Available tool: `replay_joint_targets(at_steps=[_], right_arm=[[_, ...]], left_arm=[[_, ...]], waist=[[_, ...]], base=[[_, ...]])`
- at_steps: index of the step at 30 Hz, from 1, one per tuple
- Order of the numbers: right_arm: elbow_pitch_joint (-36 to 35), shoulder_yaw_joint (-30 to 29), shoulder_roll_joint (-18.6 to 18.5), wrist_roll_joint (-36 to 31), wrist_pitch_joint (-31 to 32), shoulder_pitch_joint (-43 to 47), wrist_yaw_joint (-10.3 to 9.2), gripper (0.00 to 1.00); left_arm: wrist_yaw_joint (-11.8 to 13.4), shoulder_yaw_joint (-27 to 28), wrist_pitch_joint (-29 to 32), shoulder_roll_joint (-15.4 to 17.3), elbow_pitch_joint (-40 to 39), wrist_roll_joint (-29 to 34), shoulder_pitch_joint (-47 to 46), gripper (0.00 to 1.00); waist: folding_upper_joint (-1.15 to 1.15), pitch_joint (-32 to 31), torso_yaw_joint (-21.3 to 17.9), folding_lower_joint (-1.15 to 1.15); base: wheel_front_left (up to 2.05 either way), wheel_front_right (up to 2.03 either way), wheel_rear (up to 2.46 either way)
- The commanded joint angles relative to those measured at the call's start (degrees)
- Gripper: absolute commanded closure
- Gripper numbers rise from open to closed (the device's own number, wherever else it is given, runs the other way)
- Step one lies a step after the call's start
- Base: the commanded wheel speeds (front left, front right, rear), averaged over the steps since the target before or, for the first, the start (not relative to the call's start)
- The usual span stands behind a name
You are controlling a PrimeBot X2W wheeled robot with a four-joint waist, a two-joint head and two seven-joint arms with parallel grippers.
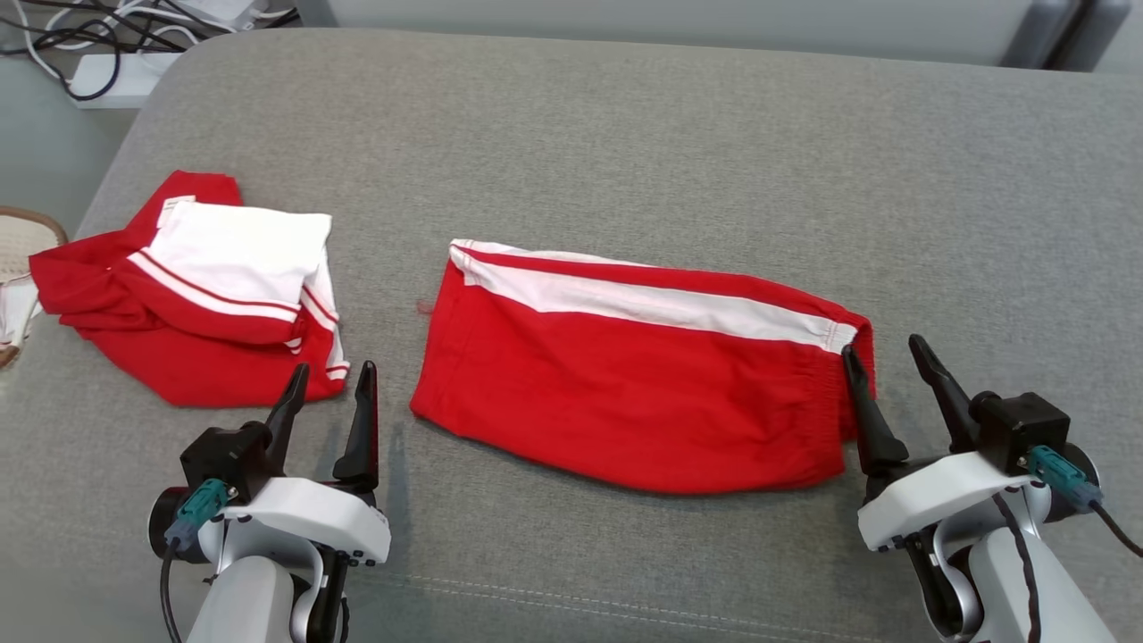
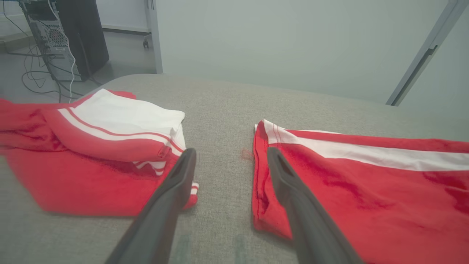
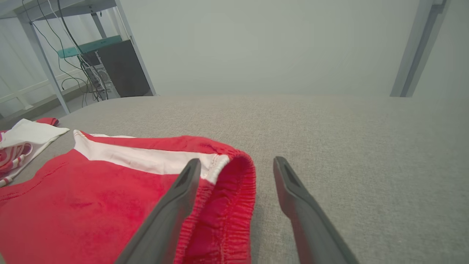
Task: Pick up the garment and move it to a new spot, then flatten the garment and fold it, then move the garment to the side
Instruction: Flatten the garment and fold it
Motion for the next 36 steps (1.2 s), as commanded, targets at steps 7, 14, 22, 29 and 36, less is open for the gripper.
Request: replay_joint_targets(at_steps=[7,14,22,29,36], right_arm=[[12.05,-2.89,1.93,0.06,-0.59,-4.01,0.25,0.00],[17.80,0.92,2.20,8.15,-0.41,-5.58,0.25,0.00],[20.05,8.97,1.97,22.26,1.60,-7.75,0.25,0.00],[20.32,10.90,-0.26,27.01,0.46,-8.94,0.25,1.00],[19.93,8.77,-3.43,29.24,-0.42,-8.67,0.25,1.00]], left_arm=[[0.11,1.38,-0.28,0.55,-4.11,0.70,0.31,0.00],[0.25,0.91,-0.28,0.55,-4.57,0.41,0.16,0.00],[0.09,0.24,-0.28,0.55,-4.99,0.40,-0.03,0.00],[0.12,0.42,-0.28,0.55,-5.07,0.29,0.51,0.00],[0.09,0.80,-0.28,0.55,-5.88,1.10,1.23,0.00]], waist=[[0.00,1.41,3.79,0.00],[0.00,1.76,4.64,0.00],[0.00,2.23,6.39,0.00],[0.00,1.86,6.51,0.00],[0.00,0.56,4.53,0.00]], base=[[0.00,0.00,0.00],[0.00,0.00,0.00],[0.00,0.00,0.00],[0.00,0.00,0.00],[0.00,0.00,0.00]])
